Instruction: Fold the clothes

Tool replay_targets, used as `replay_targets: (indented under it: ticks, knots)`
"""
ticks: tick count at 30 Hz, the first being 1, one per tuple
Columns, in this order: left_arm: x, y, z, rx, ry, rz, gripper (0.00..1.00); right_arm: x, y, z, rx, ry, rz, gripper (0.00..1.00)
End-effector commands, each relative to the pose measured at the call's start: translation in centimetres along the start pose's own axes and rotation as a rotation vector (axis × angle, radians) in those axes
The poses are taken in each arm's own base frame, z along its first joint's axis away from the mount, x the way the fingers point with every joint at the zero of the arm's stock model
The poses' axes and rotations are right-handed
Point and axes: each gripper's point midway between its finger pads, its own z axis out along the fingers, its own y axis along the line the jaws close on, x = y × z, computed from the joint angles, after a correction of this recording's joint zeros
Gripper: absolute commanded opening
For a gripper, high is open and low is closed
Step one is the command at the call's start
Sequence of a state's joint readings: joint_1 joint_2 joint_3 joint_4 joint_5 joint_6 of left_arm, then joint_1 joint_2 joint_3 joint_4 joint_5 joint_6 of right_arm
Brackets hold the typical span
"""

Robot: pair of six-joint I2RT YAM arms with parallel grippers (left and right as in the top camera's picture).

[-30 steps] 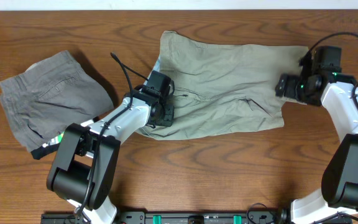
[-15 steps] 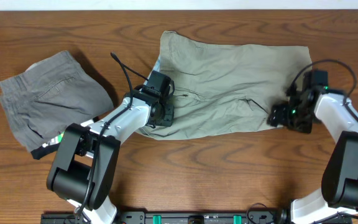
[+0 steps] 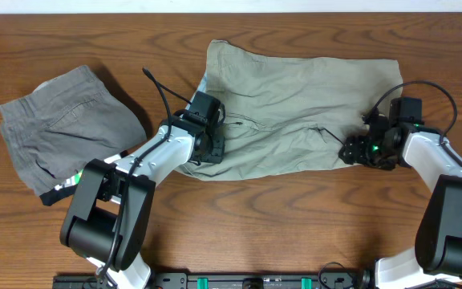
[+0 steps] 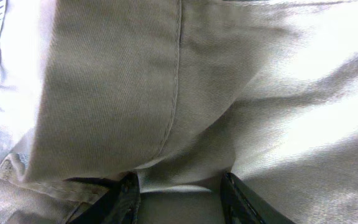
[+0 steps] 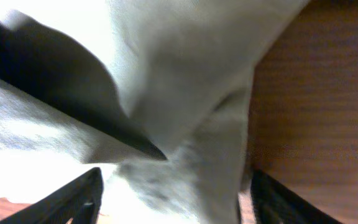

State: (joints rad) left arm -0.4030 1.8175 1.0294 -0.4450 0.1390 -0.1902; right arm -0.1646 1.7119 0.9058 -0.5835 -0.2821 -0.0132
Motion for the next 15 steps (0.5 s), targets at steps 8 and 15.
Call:
replay_targets:
  ticks: [8, 15]
  knots:
    - [1.1, 0.8, 0.5, -0.028, 0.042, -0.021, 0.45, 1.3, 3.9, 1.5, -0.091, 0.046, -0.094, 0.26]
    - [1.1, 0.8, 0.5, -0.028, 0.042, -0.022, 0.45, 1.9, 1.8, 1.3, 0.027, 0.073, -0.015, 0.01]
